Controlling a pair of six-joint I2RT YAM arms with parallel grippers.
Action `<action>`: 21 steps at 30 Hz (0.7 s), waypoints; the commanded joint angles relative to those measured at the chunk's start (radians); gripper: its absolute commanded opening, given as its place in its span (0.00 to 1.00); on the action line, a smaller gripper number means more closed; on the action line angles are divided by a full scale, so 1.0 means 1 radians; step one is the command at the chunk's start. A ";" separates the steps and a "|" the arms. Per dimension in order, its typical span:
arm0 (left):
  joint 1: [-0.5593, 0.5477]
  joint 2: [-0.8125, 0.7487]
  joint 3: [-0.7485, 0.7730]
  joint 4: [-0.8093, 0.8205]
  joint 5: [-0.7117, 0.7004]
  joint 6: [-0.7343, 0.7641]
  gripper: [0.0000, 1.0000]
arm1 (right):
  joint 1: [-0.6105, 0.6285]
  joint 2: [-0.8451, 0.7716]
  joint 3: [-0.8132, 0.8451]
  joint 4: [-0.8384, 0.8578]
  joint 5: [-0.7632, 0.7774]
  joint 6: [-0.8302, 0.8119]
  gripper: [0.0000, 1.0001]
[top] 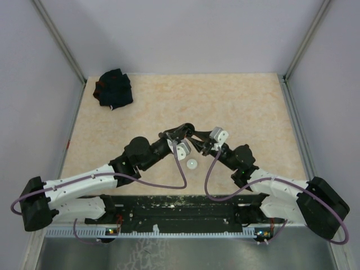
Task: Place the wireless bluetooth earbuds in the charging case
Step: Place the earbud in the charging case.
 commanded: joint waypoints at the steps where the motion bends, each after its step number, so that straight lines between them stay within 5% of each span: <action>1: -0.012 -0.012 -0.002 -0.017 -0.002 0.001 0.04 | -0.006 -0.028 0.042 0.041 0.012 0.019 0.00; 7: -0.019 -0.013 0.000 -0.030 -0.001 -0.001 0.05 | -0.007 -0.030 0.043 0.038 0.019 0.019 0.00; 21: -0.029 -0.024 0.015 -0.109 0.017 -0.059 0.24 | -0.006 -0.029 0.045 0.024 0.034 0.020 0.00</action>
